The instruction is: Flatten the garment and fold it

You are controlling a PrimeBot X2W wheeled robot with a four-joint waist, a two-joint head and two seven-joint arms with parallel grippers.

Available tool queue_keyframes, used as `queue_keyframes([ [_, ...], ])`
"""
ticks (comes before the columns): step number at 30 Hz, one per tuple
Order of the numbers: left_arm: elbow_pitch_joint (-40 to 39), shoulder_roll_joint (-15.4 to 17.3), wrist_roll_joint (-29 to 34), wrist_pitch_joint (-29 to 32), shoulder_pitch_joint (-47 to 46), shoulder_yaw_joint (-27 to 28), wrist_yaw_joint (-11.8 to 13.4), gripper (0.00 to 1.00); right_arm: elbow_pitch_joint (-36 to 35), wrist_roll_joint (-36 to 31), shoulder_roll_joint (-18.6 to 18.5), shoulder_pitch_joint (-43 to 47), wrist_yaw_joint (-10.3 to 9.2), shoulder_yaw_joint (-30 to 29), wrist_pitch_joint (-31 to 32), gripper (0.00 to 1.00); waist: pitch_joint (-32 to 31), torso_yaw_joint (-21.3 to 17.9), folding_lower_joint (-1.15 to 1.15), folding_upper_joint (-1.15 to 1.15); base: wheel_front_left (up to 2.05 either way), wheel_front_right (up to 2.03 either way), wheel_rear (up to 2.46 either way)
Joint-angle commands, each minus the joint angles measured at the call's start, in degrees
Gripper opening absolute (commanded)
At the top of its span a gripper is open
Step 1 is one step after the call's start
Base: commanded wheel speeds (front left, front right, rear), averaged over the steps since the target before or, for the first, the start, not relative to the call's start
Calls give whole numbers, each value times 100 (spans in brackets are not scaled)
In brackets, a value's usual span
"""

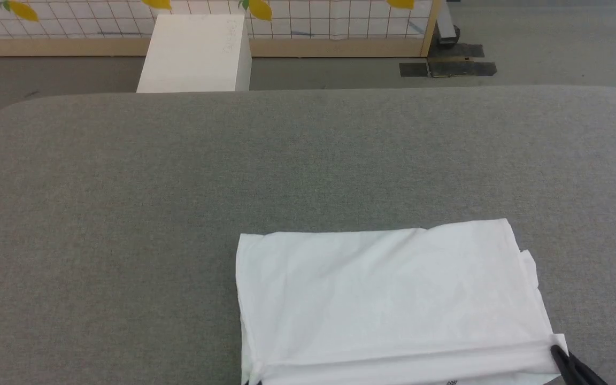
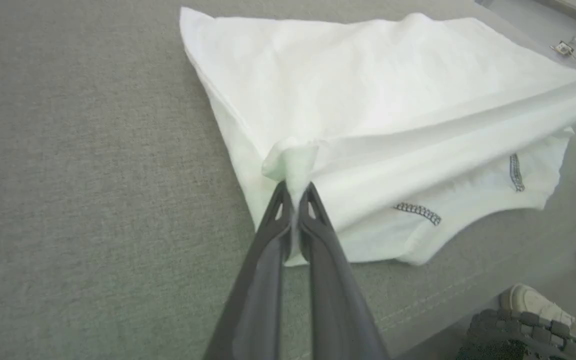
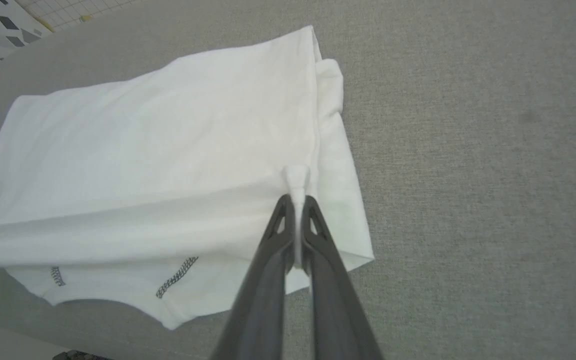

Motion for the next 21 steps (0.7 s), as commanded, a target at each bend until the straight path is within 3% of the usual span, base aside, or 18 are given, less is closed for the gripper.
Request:
queue_keyframes([
  [1,158,57,142,24,-73,-59,-58,0,68,-97,-67,25,-10,58,-87,0,-32,-24,1,0,0,0,0],
  [2,272,36,161,17,-114,-96,-84,0,127,-151,-112,15,-10,116,-114,0,-45,-29,1,0,0,0,0],
  [3,351,5,152,0,-144,-108,-99,8,172,-176,-131,4,-10,149,-135,0,-55,-32,1,0,0,0,0],
  [4,444,-27,139,-21,-177,-117,-117,35,214,-203,-148,-12,-10,182,-168,22,-66,-35,1,0,0,0,0],
  [5,515,-42,138,-30,-200,-128,-129,85,242,-225,-159,-27,-10,208,-200,48,-79,-37,1,0,0,0,0],
  [6,585,-68,122,-52,-219,-131,-140,100,273,-233,-153,-42,-10,229,-233,100,-95,-40,1,0,0,0,0],
  [10,632,-210,-39,-228,-227,8,-110,100,260,-192,-139,-49,-10,252,-295,100,-139,-28,1,0,0,0,0],
  [11,344,-370,-359,-394,-121,351,-77,100,100,-16,-89,-45,-10,152,-307,100,-164,-20,1,0,0,0,0],
  [14,-209,-451,-438,-482,-3,876,22,100,-142,96,-71,-82,-10,-95,-256,100,-197,2,1,0,0,0,0],
  [21,-1732,-1118,849,-495,39,2147,696,100,15,-451,140,-496,-10,-765,-38,100,-197,71,1,0,0,0,0],
])
